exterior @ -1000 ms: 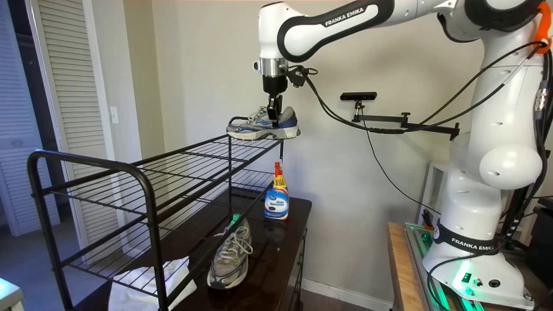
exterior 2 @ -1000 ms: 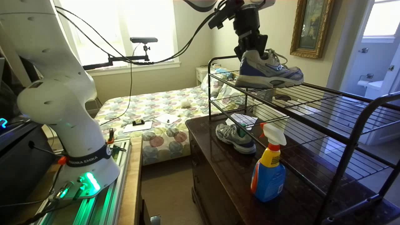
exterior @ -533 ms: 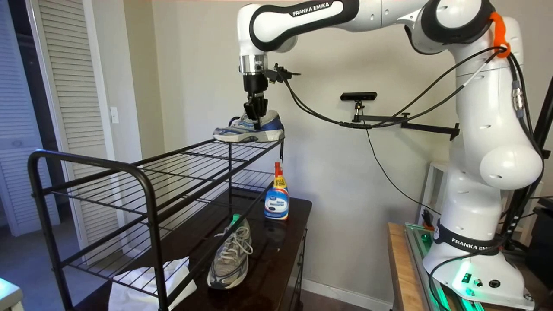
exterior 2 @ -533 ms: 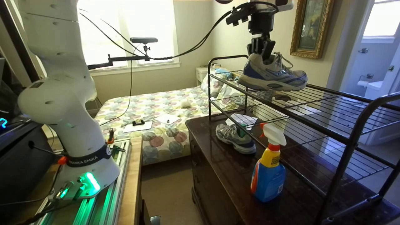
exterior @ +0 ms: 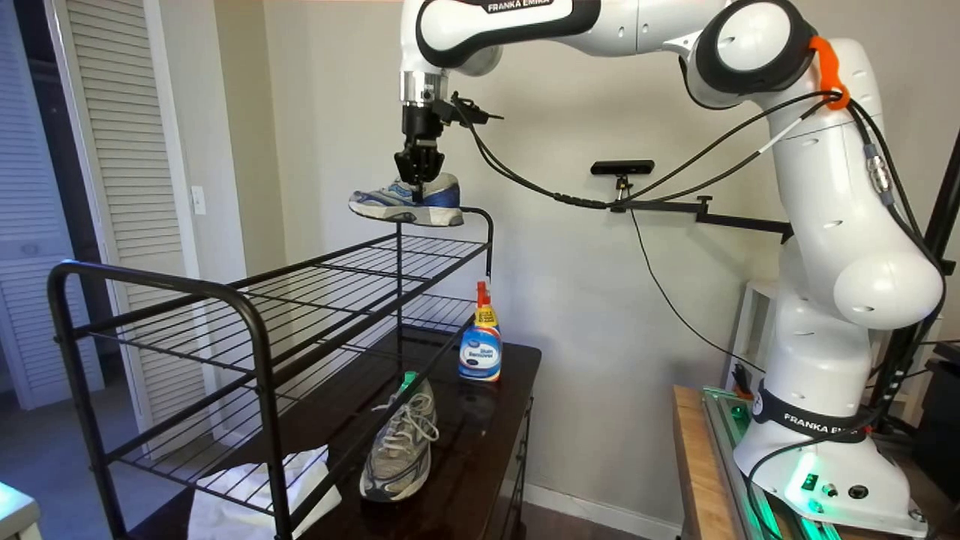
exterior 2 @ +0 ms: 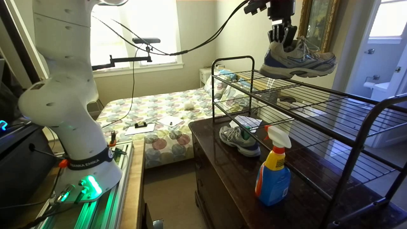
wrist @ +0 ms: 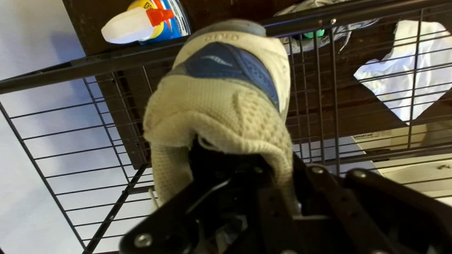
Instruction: Put the sneakers on the topmost shelf.
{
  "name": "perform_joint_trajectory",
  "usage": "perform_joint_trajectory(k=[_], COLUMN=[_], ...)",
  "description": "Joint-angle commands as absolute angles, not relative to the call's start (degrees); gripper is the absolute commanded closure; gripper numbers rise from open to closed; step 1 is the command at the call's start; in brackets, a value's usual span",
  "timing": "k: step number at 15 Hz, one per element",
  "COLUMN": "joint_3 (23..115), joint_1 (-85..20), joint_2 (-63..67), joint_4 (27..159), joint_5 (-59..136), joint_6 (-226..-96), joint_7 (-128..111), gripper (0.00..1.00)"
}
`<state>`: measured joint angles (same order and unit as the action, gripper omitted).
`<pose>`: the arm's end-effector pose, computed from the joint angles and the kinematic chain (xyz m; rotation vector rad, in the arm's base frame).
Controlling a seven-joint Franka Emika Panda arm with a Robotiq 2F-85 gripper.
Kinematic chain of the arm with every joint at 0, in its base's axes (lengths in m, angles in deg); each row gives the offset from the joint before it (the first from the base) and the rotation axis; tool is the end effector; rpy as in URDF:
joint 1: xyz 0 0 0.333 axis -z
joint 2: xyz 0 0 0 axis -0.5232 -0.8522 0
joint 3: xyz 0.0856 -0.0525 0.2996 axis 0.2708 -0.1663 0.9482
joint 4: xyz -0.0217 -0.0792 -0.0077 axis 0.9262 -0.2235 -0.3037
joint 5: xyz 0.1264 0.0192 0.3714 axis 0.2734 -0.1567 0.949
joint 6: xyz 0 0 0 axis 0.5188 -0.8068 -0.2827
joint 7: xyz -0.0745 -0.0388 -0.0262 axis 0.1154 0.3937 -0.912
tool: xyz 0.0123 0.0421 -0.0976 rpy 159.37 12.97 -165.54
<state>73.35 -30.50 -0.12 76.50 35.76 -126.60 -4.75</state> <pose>0.6666 -0.0170 0.5602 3.0362 -0.2227 0.1595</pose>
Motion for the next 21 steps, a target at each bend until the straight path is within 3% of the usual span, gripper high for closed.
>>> perform_joint_trajectory(k=[1, 21], joint_3=[71.9, 70.8], joint_1=[-32.9, -34.0], joint_2=[-3.3, -4.5], joint_4=[73.2, 81.0], joint_5=[32.1, 28.4], joint_6=[-129.2, -135.4], joint_7=[-2.0, -4.1], gripper=[0.97, 0.97])
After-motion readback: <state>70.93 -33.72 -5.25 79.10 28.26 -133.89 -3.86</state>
